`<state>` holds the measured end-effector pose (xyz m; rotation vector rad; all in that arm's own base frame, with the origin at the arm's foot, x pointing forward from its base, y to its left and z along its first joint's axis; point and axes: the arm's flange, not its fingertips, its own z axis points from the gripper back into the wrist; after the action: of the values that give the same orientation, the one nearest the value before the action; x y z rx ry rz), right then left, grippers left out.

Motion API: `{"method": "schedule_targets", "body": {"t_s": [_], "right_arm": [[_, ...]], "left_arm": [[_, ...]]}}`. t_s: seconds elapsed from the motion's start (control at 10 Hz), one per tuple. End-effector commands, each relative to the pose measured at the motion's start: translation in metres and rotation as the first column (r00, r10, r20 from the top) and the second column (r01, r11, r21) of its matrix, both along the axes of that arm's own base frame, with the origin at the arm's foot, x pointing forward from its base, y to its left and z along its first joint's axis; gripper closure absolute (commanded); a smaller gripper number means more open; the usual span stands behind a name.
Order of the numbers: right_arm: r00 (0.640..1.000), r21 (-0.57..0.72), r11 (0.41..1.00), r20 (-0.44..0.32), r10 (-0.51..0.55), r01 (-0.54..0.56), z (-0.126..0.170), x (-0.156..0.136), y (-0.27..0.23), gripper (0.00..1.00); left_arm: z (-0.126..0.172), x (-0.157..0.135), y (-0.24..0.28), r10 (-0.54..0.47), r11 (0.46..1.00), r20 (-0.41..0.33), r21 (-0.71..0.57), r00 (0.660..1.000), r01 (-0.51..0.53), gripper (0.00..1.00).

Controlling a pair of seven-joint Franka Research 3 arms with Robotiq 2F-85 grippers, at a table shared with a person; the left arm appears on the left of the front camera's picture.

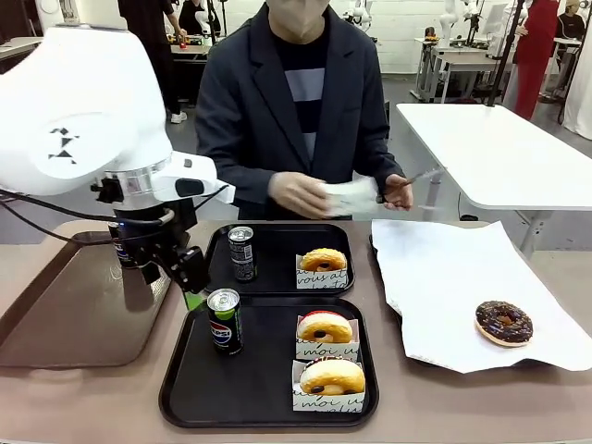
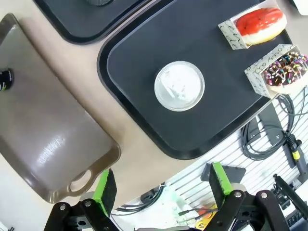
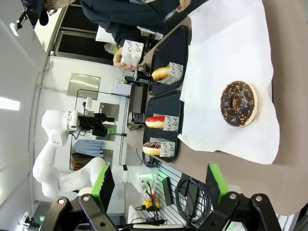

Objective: Set up donuts and drinks on trays.
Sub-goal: Pick up one Pepsi coke from the Handle tray and place it on the Flat Tray without a Pepsi coke.

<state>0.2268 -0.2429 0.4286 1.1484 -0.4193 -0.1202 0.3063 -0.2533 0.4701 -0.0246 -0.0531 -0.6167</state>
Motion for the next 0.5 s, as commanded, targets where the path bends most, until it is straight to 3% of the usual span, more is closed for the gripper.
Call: {"method": "schedule_targets", "body": {"t_s": [0.0, 0.4], "right_arm": [[1.000, 0.013, 1.000, 0.027, 0.000, -0.001, -0.0009, 0.0008, -0.0011, 0.00], [1.000, 0.013, 1.000, 0.027, 0.000, -0.001, -0.0009, 0.0008, -0.0011, 0.00]], "left_arm": [[-0.0023, 0.0013, -0.0110, 0.000, 1.000, 0.008, 0.001, 1.000, 0.000, 0.00], [-0.0023, 0.0013, -0.0110, 0.000, 1.000, 0.008, 0.001, 1.000, 0.000, 0.00]]}}
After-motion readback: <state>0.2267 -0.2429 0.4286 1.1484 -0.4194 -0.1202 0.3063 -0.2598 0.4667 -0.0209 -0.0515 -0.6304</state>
